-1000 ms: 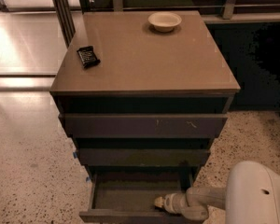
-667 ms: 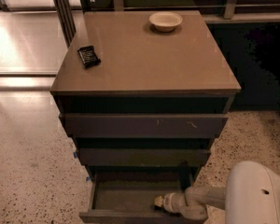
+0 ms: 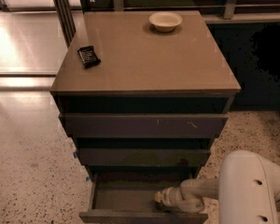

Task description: Open bottom drawer

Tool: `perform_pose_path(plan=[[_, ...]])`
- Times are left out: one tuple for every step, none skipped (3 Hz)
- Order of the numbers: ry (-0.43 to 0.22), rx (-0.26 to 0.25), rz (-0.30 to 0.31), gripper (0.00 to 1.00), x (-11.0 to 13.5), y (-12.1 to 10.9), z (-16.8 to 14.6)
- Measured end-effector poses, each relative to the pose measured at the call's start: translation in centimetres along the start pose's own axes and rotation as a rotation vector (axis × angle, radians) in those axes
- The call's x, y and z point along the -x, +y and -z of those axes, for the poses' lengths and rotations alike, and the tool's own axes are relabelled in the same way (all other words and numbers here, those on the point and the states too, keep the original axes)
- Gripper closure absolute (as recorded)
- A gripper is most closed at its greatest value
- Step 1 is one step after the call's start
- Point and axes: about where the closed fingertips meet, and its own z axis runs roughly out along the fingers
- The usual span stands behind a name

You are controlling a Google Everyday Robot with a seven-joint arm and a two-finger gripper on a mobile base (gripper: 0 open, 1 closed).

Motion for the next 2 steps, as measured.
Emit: perform_pose_path(plan=[[0.004,-0.05,0.043,0.14,0.66,0.48,0.56],[0.005,-0.051,0.044,0.0,0.67,0.49,0.56]])
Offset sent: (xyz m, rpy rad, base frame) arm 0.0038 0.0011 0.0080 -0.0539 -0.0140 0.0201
